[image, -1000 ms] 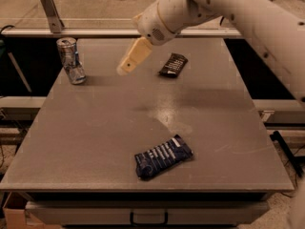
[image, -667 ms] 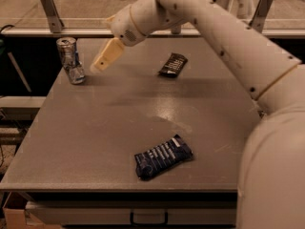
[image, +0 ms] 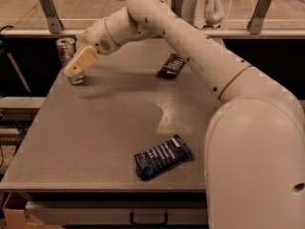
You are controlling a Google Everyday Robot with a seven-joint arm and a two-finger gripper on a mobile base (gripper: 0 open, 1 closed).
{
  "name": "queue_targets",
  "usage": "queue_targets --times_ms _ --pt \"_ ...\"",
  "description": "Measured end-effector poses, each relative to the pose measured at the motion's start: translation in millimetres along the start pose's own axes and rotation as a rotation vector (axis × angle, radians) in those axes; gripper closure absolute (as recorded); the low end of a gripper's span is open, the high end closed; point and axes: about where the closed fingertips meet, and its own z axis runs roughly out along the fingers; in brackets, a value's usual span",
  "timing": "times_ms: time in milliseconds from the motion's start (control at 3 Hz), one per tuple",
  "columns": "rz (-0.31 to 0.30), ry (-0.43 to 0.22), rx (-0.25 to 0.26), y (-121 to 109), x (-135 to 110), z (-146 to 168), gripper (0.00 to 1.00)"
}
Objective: Move redbull can near rxbar blueberry
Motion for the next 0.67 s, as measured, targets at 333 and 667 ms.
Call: queue_targets --times_ms 333,667 --pt "0.050 -0.013 -0.015 3.7 4.7 17.2 0.39" --pt "0.108 -0.045 0.001 -1.0 5.2 8.9 0.62"
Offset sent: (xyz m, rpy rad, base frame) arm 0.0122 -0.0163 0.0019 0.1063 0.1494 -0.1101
